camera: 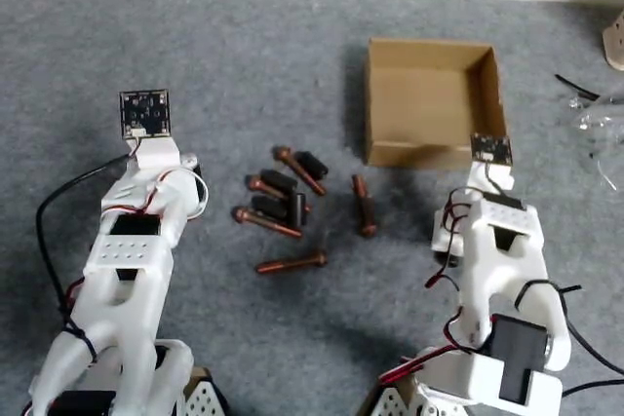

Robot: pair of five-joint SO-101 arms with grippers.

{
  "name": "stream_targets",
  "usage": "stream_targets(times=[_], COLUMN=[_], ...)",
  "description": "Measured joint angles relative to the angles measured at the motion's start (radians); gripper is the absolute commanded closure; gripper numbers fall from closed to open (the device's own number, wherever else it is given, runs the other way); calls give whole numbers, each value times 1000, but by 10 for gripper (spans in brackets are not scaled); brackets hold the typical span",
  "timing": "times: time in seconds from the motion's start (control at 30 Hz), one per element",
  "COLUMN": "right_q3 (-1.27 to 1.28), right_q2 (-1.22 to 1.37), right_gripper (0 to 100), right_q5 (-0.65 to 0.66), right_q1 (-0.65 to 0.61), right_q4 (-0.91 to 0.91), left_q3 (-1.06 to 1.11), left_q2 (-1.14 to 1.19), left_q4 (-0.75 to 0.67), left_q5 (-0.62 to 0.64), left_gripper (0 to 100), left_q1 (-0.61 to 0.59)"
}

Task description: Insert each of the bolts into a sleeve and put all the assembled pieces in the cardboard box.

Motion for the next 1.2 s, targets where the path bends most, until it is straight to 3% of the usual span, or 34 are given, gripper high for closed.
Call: stream_targets(times=[0.2, 0.37, 0.73, 0.83, 1.0, 1.2], right_q3=[120, 193, 381, 414, 419, 422], right_q2=[-305, -491, -525, -525, -525, -525], right_gripper=[995, 995, 995, 995, 995, 995], right_q5=[-2, -25, -91, -91, -91, -68], right_q1=[-29, -192, -255, -255, -255, -256], right_q4=[-2, -2, -189, -204, -207, -250], left_q3=[0, 0, 0, 0, 0, 0], left_q2=[0, 0, 0, 0, 0, 0], left_q4=[0, 0, 0, 0, 14, 37], left_q5=[0, 0, 0, -14, -143, -126], left_gripper=[979, 979, 979, 979, 982, 982], left_q1=[0, 0, 0, 57, 190, 207])
